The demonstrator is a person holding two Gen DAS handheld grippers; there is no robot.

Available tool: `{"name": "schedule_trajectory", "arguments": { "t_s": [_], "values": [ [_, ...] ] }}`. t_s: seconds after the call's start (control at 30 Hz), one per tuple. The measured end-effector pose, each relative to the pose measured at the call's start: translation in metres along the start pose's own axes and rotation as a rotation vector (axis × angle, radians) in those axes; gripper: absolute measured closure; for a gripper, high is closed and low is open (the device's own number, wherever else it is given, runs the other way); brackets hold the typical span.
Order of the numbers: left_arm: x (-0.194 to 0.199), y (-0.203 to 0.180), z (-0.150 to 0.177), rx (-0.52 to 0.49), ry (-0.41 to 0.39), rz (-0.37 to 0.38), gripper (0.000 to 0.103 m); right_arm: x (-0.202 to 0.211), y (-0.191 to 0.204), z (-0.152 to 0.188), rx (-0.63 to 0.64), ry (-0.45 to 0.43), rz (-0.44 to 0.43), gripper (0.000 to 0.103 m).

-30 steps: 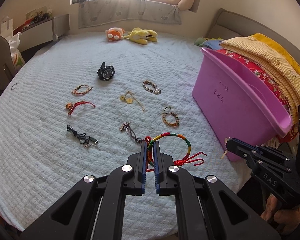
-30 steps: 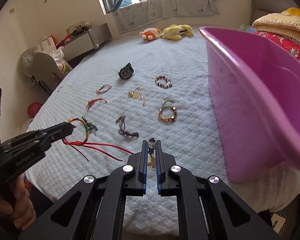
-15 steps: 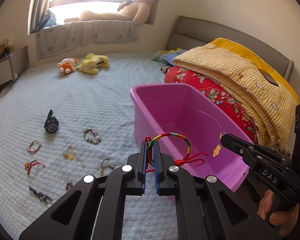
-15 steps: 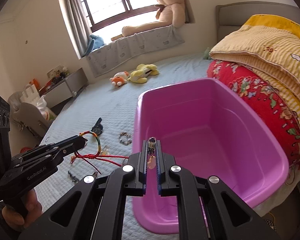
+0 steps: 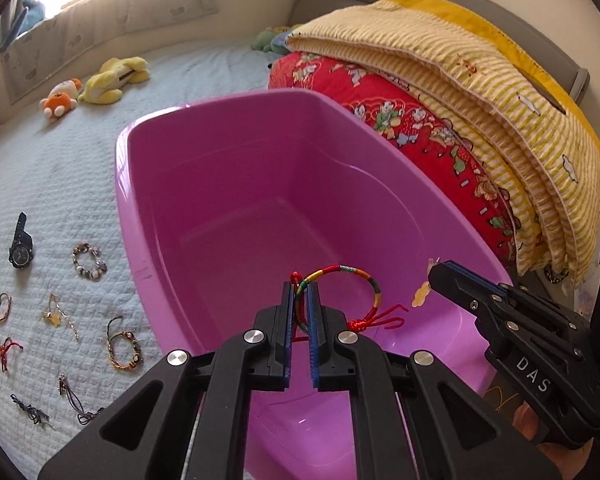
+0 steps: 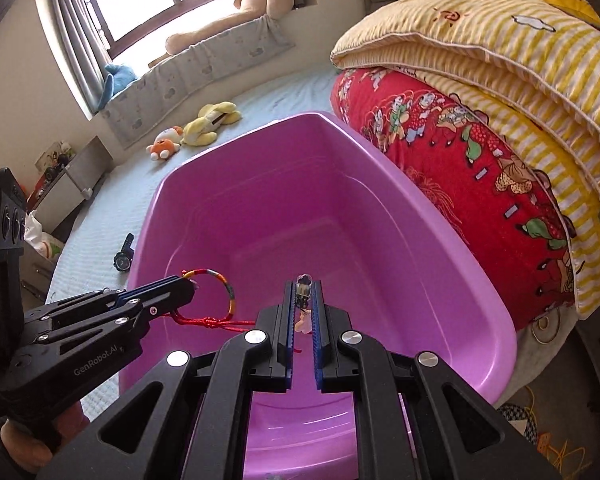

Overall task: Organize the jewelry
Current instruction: 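Carry both items over the pink tub and open both tools, then withdraw both open tools from the tub back over the bed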

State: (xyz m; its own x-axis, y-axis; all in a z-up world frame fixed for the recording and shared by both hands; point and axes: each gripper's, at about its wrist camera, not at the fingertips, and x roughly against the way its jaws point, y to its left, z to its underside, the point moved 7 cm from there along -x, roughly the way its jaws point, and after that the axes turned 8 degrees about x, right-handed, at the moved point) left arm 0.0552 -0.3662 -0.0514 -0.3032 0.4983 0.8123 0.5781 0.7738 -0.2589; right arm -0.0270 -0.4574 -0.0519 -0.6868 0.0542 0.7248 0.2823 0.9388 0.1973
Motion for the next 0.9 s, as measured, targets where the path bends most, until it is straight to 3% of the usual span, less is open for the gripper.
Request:
{"name": "schedule_trajectory", "arguments": {
  "t_s": [0.13, 0.17, 0.27, 0.3, 0.37, 0.5, 0.57, 0.9],
  "values": [
    [-0.011, 0.008, 0.0, 0.024, 0.038, -0.034, 0.095, -0.008, -0.006, 0.003, -0.012, 0.029, 0.009, 0.095],
    [-0.012, 0.01, 0.0, 0.03, 0.04, -0.046, 0.086, -0.008, -0.007, 0.005, -0.018, 0.032, 0.012, 0.095],
    [-0.005, 0.015, -0.003, 0.039, -0.002, -0.064, 0.034, -0.006, -0.012, 0.006, -0.033, 0.028, 0.023, 0.091],
    [-0.001, 0.014, -0.005, 0.035, -0.028, -0.068, 0.022, -0.004, -0.012, 0.006, -0.035, 0.027, 0.024, 0.087],
    [0.007, 0.012, -0.007, 0.016, -0.065, -0.088, 0.017, -0.001, -0.015, 0.005, -0.037, 0.016, 0.032, 0.071],
    [0.012, 0.009, -0.009, 0.002, -0.068, -0.105, 0.016, 0.006, -0.018, 0.004, -0.043, 0.001, 0.032, 0.07],
    [0.015, 0.009, -0.008, 0.008, -0.069, -0.105, 0.016, 0.009, -0.018, 0.004, -0.051, -0.004, 0.024, 0.062],
    [0.034, 0.024, -0.002, 0.04, -0.094, -0.131, 0.016, 0.017, -0.001, 0.01, -0.036, 0.001, -0.016, 0.058]
  ]
}}
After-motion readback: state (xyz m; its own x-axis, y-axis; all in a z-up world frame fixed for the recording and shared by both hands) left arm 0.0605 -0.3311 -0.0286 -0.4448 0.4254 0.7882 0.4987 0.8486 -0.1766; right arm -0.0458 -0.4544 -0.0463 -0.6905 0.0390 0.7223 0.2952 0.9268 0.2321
